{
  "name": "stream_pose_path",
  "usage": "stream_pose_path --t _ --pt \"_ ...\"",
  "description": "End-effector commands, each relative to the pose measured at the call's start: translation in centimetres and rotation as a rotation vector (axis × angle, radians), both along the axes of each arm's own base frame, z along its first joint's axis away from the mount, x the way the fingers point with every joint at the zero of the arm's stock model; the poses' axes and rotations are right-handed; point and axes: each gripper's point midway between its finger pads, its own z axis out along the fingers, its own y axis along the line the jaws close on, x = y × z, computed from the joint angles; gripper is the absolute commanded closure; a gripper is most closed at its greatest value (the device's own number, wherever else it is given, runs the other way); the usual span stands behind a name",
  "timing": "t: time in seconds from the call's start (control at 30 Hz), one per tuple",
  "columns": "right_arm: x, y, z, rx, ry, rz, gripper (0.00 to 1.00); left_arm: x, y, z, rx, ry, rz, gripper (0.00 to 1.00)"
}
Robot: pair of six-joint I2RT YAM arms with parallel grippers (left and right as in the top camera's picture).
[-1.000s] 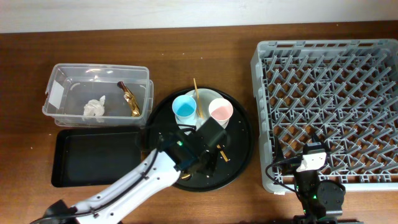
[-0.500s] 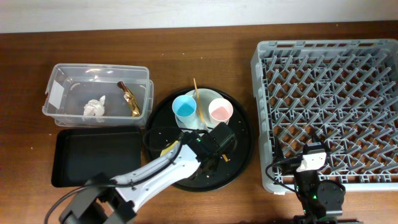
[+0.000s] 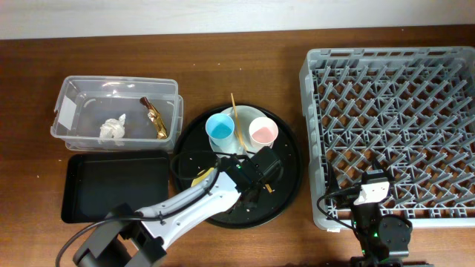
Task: Sort waste into correct bins and load items into the dishwasher rack
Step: 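Grasp the yellow bowl rim with the left gripper and lift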
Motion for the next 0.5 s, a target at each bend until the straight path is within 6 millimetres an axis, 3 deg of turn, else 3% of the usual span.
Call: stream_pose_path --t 0.0,0.17,0.27,0.47 --pt "0.0 0.1 -0.2 0.008 0.002 0.001 0.02 -0.5 0.9 -1.3 0.046 0.019 0.006 0.84" --pt "0.0 0.1 -0.2 0.008 0.002 0.001 0.02 -0.5 0.9 -1.6 0.05 0.022 0.006 0.86" --pt "0.0 0.1 -0.2 0.008 0.002 0.001 0.02 -0.2 0.8 -1.4 0.047 0.01 0.009 0.99" --pt "0.0 0.1 -0.2 0.008 0.002 0.001 0.02 0.6 -0.1 0.7 0.013 -0.017 0.009 0.99"
